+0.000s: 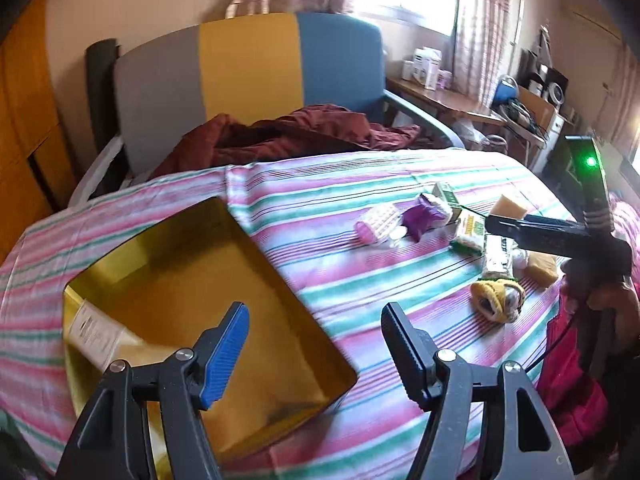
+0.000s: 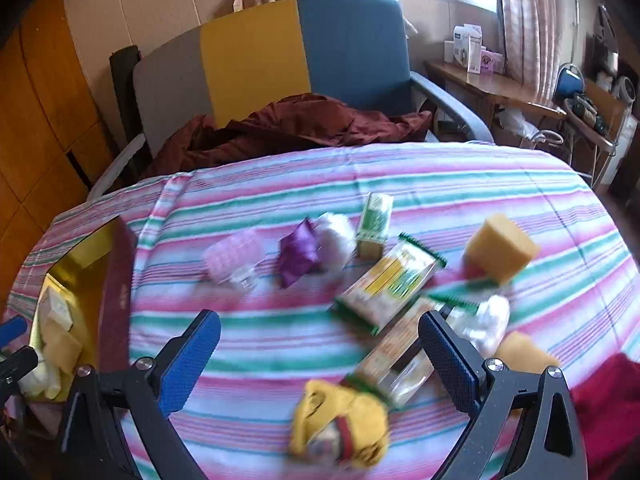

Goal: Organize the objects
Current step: 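Withdraw both grippers from the tray toward the remaining items, then grasp the pink hair roller with the left gripper while the right grasps the purple sachet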

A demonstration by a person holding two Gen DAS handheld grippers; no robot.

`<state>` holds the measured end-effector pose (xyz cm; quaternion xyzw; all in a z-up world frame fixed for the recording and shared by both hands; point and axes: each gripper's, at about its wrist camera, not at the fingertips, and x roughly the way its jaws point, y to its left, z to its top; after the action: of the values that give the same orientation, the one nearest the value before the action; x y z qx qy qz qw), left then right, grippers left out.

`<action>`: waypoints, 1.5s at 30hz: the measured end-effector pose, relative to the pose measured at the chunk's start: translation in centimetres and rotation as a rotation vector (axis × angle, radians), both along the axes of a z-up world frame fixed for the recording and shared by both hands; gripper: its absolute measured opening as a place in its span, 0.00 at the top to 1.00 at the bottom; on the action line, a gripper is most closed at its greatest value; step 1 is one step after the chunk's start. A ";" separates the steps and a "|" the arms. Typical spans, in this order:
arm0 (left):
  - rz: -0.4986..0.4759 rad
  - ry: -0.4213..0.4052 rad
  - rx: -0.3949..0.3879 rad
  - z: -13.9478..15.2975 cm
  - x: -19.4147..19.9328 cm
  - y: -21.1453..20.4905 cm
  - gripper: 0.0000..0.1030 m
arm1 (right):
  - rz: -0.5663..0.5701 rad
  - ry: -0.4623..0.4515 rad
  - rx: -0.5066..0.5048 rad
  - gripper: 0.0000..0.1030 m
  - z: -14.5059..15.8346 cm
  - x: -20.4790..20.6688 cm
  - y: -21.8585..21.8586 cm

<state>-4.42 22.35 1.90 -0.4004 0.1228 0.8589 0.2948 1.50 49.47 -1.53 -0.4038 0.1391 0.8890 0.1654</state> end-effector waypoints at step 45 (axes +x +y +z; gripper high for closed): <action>0.115 -0.470 0.034 -10.7 -14.2 15.7 0.38 | 0.044 0.006 -0.033 0.03 -1.7 -0.1 1.6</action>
<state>-18.60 38.02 -8.77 -0.5904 0.0135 0.7595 0.2728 1.44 51.05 -3.22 -0.4068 0.1454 0.8911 0.1386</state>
